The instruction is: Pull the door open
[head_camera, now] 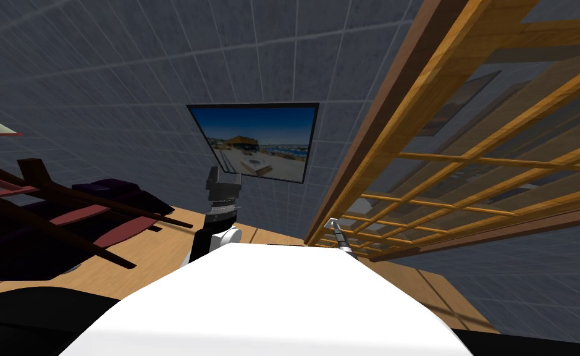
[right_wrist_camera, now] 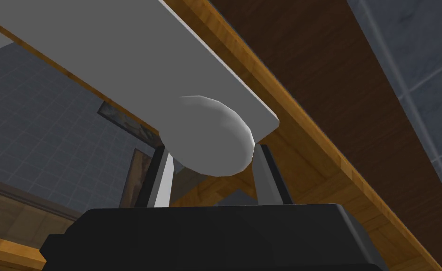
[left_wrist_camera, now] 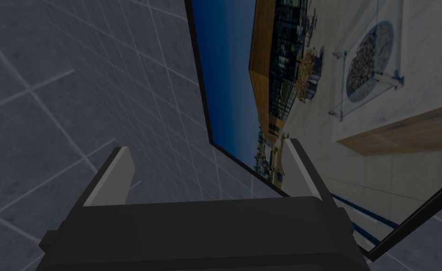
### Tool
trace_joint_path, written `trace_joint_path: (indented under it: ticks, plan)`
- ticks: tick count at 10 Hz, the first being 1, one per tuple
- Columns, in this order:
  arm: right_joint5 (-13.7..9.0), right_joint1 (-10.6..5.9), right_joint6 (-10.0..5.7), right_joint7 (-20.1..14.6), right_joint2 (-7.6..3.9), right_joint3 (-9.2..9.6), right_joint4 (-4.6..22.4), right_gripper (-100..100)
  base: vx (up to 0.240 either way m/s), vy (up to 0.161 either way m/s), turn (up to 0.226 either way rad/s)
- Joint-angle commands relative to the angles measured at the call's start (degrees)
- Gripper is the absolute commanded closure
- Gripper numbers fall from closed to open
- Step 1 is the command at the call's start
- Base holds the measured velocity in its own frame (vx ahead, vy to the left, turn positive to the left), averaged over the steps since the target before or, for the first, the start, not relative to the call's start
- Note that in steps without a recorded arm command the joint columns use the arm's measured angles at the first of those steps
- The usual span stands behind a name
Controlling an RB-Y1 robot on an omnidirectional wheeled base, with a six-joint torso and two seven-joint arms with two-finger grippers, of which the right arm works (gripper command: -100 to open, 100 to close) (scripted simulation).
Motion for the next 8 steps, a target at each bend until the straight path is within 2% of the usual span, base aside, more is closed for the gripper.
trace_joint_path:
  ticks: [1,3,5,7,8]
  plan:
    - [-0.16,0.07,0.42,-1.63,0.53,0.65,0.07,100,-0.035,-0.018,0.021]
    - [-1.76,-0.83,0.77,-5.44,0.39,1.61,0.83,100,-0.057,-0.012,0.052]
    - [-1.76,-0.83,0.77,-6.34,0.39,1.61,0.83,100,-0.04,-0.015,0.013]
    - [-3.45,-1.78,1.15,-10.28,0.23,2.62,1.64,100,-0.05,-0.014,0.048]
    - [-3.45,-1.78,1.15,-11.09,0.23,2.62,1.64,100,-0.057,-0.024,0.035]
